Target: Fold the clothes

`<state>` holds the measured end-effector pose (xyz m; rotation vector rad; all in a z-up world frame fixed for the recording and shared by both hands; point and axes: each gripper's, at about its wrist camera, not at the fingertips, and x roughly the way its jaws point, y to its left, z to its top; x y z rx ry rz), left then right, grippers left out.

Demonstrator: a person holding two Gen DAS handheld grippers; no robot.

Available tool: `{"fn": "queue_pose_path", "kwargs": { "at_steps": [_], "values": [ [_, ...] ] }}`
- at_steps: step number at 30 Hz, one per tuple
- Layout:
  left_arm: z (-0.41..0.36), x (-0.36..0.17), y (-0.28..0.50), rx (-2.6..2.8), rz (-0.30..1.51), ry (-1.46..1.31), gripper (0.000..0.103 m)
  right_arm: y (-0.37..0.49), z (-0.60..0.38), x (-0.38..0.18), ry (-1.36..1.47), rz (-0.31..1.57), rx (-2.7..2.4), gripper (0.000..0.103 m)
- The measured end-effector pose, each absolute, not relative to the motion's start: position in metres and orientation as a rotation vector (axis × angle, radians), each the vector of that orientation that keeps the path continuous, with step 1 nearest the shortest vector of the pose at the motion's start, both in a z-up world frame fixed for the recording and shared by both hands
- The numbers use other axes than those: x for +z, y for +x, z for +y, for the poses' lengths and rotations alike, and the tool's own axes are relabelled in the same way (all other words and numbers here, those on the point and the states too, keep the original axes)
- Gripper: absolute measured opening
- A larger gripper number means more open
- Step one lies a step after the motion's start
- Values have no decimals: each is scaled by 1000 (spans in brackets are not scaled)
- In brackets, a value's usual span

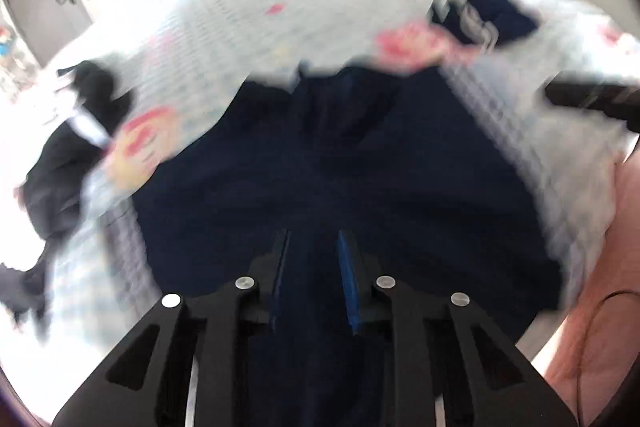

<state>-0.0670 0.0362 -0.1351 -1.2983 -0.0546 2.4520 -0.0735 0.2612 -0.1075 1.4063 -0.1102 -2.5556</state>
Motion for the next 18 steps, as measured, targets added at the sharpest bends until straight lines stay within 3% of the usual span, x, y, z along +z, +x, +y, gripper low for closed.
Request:
{"fn": "queue_pose_path", "kwargs": {
  "at_steps": [7,14,15,16,18],
  "values": [
    [65,-127,-146,2477,157,-1297,24,-131,275,-140,1492,-109,-2548,45],
    [74,-167,-187,2400,239,-1393,25,-163,280,-179,1550,-171,-2400,46],
    [75,-167,-188,2419,244,-1373,9,-166,279,-183,1541,-187,-2384,37],
    [74,-165,-187,2448,248,-1348,4,-168,278,-186,1528,-207,-2371,25],
    [71,-158,-188,2501,227,-1300,4,-168,278,-184,1493,-216,-2411,12]
  ]
}}
